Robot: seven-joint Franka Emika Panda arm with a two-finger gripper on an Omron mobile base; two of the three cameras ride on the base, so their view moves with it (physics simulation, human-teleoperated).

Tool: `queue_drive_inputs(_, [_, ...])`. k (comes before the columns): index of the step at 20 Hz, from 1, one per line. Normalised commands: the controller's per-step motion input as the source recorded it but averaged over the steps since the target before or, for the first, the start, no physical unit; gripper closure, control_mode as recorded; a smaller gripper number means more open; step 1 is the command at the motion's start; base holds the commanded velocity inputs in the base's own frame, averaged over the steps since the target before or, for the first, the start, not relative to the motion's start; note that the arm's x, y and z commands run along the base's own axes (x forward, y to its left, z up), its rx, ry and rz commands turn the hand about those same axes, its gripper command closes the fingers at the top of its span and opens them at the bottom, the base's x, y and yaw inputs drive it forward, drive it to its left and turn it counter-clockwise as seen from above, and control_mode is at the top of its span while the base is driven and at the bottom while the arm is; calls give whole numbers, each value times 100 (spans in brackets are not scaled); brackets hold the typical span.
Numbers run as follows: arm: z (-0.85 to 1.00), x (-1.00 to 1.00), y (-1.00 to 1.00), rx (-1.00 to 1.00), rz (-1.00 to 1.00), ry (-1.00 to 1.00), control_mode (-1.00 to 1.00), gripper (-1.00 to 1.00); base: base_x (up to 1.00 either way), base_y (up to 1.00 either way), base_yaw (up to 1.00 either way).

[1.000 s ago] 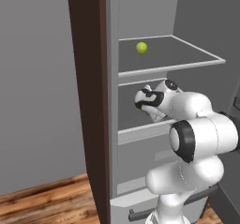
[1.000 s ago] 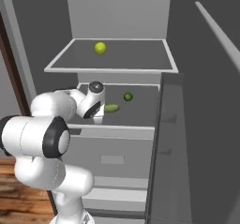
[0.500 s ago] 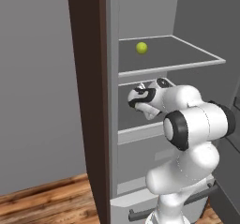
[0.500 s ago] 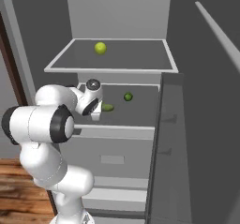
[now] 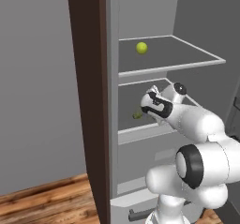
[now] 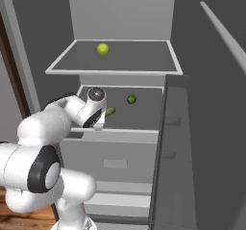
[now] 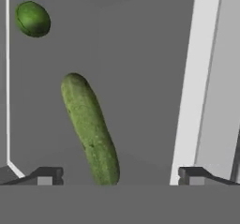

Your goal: Place the cucumber in the correct fridge rack based on whether it is a fruit or vegetable. Finally, close the fridge door.

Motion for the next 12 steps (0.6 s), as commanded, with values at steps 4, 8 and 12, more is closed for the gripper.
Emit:
queue_drive_inputs(4, [91,-100,-33,0,-1,-22,-100,-100,0,0,0])
queue_drive_inputs(8, [100,-96,-4,-10,1,-24,-100,-100,0,0,0])
queue_drive_inputs(12, [85,-83,0,-28,13,-9,-100,-100,0,0,0])
